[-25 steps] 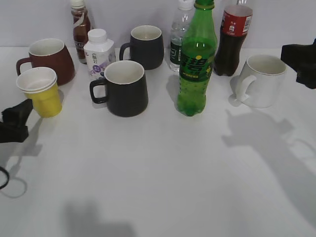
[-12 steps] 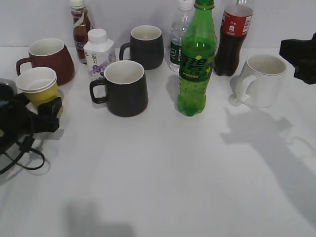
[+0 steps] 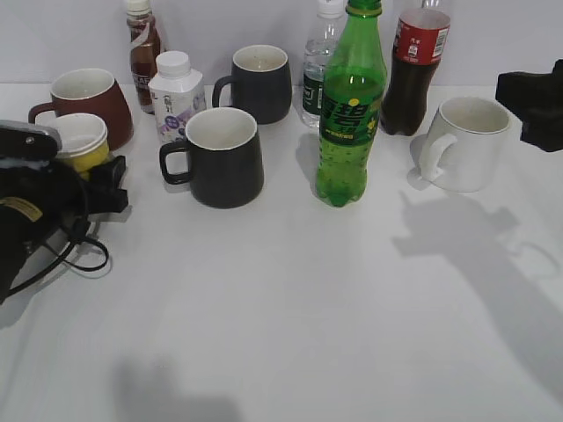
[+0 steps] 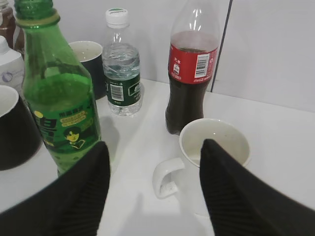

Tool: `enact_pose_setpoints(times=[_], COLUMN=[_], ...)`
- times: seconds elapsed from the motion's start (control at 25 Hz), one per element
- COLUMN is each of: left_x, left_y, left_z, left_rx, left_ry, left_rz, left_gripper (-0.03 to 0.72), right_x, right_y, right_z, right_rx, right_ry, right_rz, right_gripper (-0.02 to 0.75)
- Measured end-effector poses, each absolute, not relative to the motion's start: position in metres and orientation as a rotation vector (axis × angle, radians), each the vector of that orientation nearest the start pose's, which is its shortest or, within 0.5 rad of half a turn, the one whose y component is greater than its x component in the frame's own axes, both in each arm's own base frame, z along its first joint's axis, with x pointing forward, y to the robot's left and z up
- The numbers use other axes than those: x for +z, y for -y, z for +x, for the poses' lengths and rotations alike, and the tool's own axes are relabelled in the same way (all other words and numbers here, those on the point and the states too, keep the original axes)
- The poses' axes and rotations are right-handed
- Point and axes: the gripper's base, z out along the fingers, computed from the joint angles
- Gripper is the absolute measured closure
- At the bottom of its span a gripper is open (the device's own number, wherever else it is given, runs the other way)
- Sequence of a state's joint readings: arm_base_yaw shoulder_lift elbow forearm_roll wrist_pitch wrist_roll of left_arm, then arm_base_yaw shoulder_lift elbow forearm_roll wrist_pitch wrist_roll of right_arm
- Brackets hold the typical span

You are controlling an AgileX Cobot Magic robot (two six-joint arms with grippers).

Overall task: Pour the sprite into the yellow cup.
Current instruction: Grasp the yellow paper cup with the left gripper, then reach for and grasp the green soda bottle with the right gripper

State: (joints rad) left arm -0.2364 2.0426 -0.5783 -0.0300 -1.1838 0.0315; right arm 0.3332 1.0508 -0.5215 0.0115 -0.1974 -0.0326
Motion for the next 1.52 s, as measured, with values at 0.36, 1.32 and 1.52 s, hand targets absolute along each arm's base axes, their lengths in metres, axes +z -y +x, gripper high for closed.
enact_pose_setpoints(times=[0.36,1.32,1.52], left_x=[0.101,0.171,0.169], left_y=[0.073,0.099,0.112], left_z=[0.312,0.212,0.205], left_rx=[-0.133,-0.606,-0.655], left_ry=[-1.747,-1.566,-1.575], left_rz=[0.204,0.606,0.685], left_gripper=[0.256,0.263,0.263], right_x=[0.271,0.171,0.160], right_y=[-0.100,-0.156,-0.166], right_z=[0.207,0.287,0.307], right_rx=[0.259,0.475,0.482], right_ry=[-1.723,-1.766,-1.754], right_rz=[-0.502,-0.512,-0.509], right_gripper=[0.309,0.132,0.141])
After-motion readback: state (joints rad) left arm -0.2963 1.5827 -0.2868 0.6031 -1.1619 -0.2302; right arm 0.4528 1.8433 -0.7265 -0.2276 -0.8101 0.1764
